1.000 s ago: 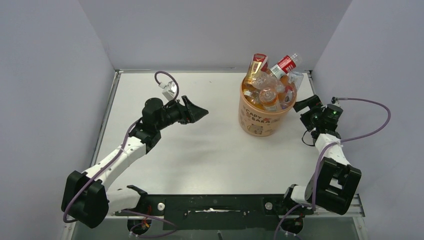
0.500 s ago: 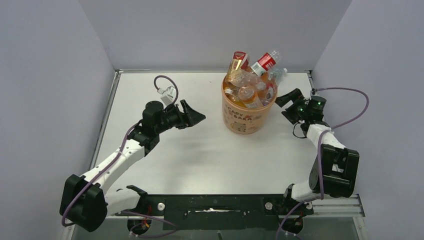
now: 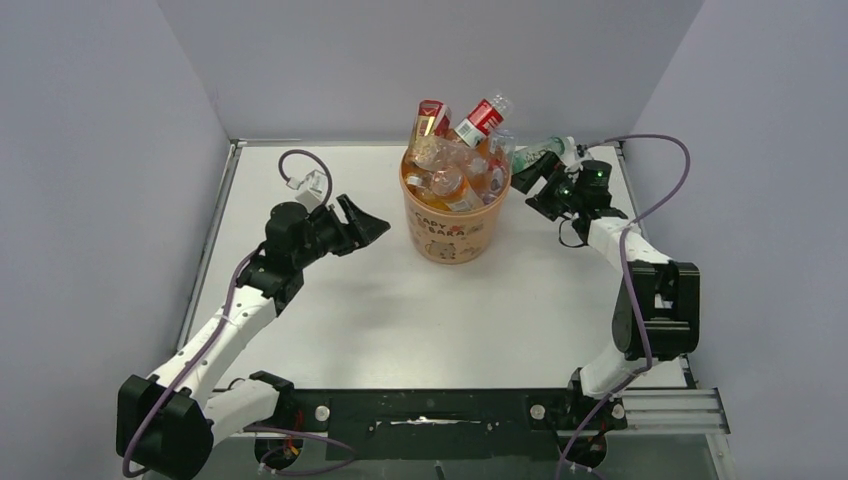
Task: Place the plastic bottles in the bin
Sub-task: Move the trash bin to the center of the board, then pick up the plastic bottle at the center of the board.
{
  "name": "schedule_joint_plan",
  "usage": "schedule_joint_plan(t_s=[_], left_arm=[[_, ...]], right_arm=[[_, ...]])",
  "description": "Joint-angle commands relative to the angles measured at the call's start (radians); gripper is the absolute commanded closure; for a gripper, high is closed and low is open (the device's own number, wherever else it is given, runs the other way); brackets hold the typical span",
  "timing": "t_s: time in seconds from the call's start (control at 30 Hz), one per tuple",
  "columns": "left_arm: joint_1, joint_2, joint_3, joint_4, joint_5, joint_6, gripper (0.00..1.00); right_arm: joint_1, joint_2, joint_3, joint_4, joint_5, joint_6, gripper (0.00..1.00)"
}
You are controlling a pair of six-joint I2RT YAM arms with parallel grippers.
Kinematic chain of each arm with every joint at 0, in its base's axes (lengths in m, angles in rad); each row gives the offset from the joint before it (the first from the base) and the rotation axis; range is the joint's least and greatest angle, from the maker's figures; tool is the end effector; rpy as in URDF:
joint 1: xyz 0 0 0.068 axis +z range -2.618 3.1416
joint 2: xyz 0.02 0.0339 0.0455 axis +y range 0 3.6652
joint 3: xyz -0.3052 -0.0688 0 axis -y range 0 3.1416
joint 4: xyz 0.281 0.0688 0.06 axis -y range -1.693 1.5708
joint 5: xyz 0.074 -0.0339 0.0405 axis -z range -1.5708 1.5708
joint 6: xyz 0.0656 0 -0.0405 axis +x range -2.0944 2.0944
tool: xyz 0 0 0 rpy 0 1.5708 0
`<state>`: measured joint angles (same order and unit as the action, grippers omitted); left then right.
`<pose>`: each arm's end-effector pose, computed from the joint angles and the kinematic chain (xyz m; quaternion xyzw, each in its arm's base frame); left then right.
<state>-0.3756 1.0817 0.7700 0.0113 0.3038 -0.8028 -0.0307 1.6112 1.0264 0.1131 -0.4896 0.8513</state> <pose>0.2653 -0.1257 0.3134 -0.0809 0.7966 -0.4272 0.4199 0.4180 0.0180 0.2534 0.2387 0.8022 0.3917 0.3822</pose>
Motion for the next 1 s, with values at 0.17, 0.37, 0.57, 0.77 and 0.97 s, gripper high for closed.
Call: schedule_joint_plan(t_s=[0.17, 0.37, 0.57, 0.77, 0.97], left_arm=[[0.045, -0.058, -0.014, 0.007, -0.001, -0.007, 0.31], [0.074, -0.075, -0.015, -0.011, 0.012, -0.003, 0.31], [0.093, -0.081, -0.022, -0.014, 0.021, -0.001, 0.31], [0.117, -0.076, -0.036, 0.000, 0.043, -0.001, 0.31], [0.144, -0.064, -0.045, 0.024, 0.074, -0.003, 0.31]], right_arm=[[0.121, 0.095, 0.164, -0.029, 0.008, -0.036, 0.00], [0.133, 0.104, 0.226, -0.140, 0.085, -0.088, 0.00], [0.071, 0.117, 0.360, -0.354, 0.313, -0.150, 0.02], [0.050, 0.317, 0.657, -0.541, 0.429, -0.161, 0.02], [0.040, 0.470, 0.795, -0.551, 0.442, -0.073, 0.02]])
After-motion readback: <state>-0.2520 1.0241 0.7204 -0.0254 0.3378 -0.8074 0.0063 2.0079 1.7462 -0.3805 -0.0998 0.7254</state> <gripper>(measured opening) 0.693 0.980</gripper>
